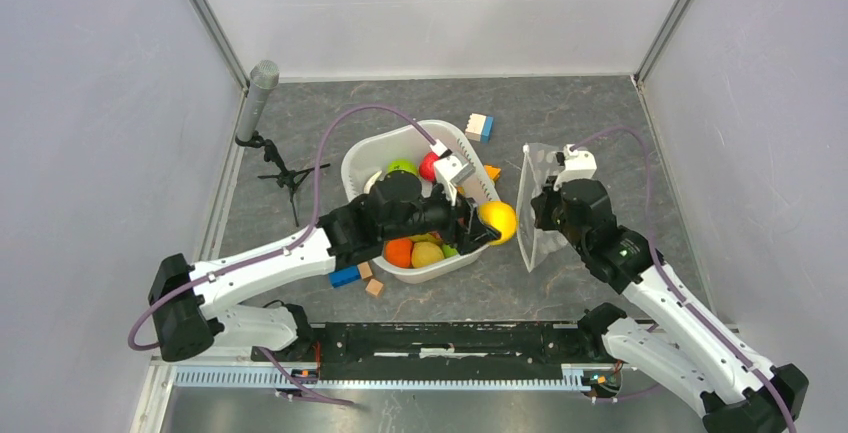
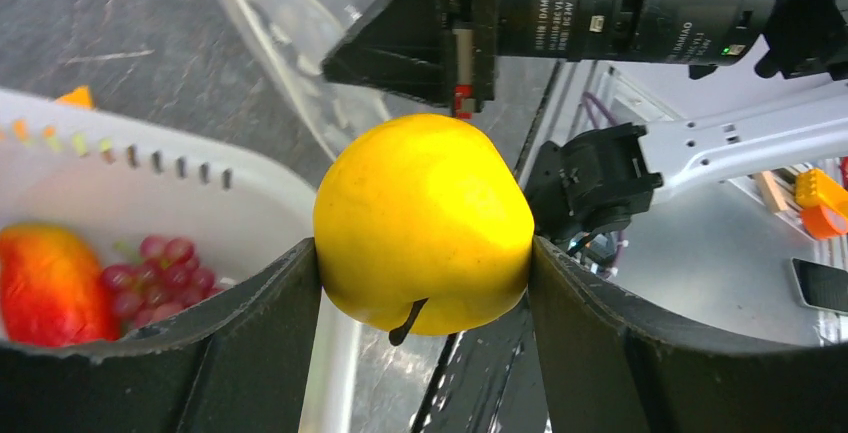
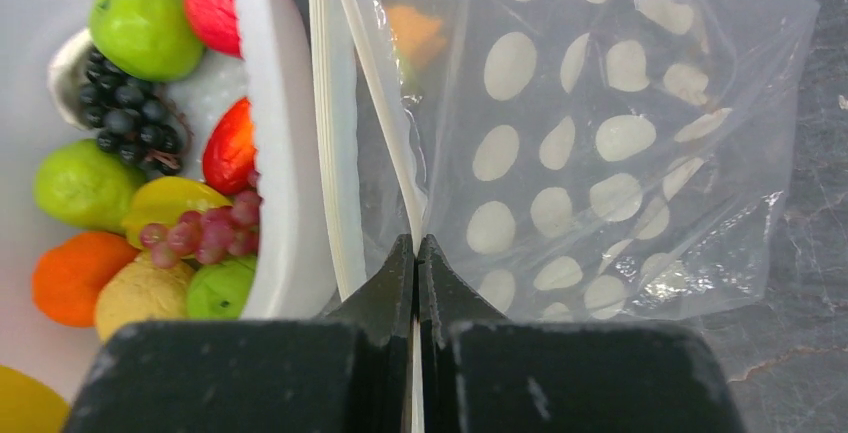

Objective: Place the food in the zip-top bag and seal the zipper
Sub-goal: Place the fake fruit in the zipper food storage bag.

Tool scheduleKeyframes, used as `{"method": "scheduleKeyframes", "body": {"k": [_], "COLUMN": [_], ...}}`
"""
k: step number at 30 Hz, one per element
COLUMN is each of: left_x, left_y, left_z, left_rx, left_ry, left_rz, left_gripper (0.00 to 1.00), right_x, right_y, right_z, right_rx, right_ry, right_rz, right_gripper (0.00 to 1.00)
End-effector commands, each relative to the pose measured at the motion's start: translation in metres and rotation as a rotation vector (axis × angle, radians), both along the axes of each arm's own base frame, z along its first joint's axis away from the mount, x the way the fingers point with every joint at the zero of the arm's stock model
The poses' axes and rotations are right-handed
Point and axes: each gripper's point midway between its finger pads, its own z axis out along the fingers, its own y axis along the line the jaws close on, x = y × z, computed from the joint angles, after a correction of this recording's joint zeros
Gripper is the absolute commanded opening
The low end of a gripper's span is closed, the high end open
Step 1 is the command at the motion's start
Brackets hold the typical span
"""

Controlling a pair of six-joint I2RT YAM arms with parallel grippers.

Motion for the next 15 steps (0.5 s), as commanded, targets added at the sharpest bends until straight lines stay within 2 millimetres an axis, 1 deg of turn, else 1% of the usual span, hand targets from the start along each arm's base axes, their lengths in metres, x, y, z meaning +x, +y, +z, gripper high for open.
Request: {"method": "scheduleKeyframes", "body": {"k": [1,4,7,11,14,15], "left_x": [-0.010,-0.017,-0.018,-0.012,-0.007,-0.002], "left_y": [-0.030,-0.046,-0.061,-0.072,-0.077,-0.077], "left_z": [0.028,0.028,0.027,0.022,0.022,0.019], "left_rx": [-0.113,-0.123,-0.132,-0.134,-0.145,-0.137], "left_ry": [-0.083,-0.100,-0.107,-0.118,-0.123,-0.125], "left_rz": [-0.070,-0.096,-0.104,-0.079,-0.063,-0.035], "left_gripper": [0.50,0.51,0.51,0.51,0.52,0.52], "right_x": [0.002,-0.003,-0.007,-0.012,-0.015,-0.016], "right_y": [0.005,0.002,0.000,-0.002,-0.003,-0.003], "right_z": [0.039,0.048,0.059,0.069,0.070,0.069], "right_rx": [0.083,0.095,0.112,0.129,0.127,0.126], "right_ry": [-0.078,-0.091,-0.110,-0.128,-0.125,-0.120], "right_rz": [0.000,-0.001,0.006,0.008,0.009,0.013], "right_gripper": [0.00,0.00,0.00,0.00,0.01,0.01]}}
